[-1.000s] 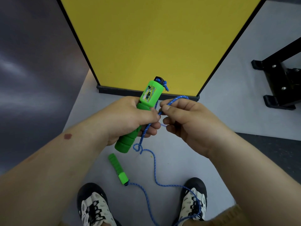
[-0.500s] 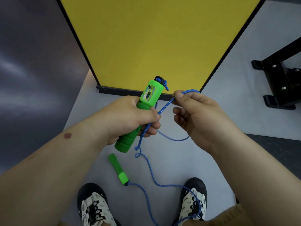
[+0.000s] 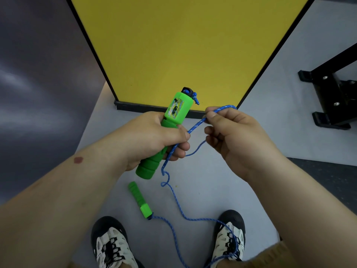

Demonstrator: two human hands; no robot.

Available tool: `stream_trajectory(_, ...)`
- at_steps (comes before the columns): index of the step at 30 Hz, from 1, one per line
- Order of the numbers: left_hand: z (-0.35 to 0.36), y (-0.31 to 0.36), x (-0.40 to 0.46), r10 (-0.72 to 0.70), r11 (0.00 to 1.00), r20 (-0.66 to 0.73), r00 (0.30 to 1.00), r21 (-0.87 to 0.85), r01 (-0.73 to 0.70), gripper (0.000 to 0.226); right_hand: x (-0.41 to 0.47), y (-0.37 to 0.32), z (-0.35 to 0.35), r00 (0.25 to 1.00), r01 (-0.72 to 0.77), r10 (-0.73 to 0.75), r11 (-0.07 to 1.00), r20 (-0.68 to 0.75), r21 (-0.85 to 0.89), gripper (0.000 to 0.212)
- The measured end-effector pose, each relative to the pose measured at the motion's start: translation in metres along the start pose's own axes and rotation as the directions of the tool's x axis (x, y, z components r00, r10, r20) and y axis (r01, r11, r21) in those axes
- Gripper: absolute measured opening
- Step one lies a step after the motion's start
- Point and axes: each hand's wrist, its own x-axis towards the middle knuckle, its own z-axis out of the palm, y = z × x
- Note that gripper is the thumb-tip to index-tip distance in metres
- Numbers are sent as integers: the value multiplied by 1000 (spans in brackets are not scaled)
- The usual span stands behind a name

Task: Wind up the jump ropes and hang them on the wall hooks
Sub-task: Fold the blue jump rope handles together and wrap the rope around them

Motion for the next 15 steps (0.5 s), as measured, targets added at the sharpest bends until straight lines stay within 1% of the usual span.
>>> stream_trajectory(3, 0, 0, 0, 6, 1000, 2, 1000, 13, -6, 8, 2, -3, -2, 997, 6, -2, 998, -72, 59, 7)
stream_trajectory(5, 0, 0, 0, 7, 1000, 2, 1000, 16, -7, 8, 1, -3, -2, 998, -3, 8, 997, -68, 73, 8)
stream_trajectory(7, 0, 0, 0, 5, 1000, 1, 1000, 14, -5, 7, 0, -3, -1, 999, -35, 38, 996, -28, 81, 14)
stream_trajectory(9, 0, 1, 0, 10, 1000, 2, 1000, 11, -10, 8, -3, -2, 1, 997, -72, 70, 996, 46, 58, 18)
stream_trajectory(12, 1, 1, -1, 15, 1000, -3, 1000, 15, -15, 7, -7, 1, 5, 981, -95, 98, 995, 166, -25, 12)
stream_trajectory(15, 1, 1, 0, 10, 1000, 4, 1000, 16, -10, 7, -9, 3, 7, 978, -84, 96, 994, 187, -70, 7)
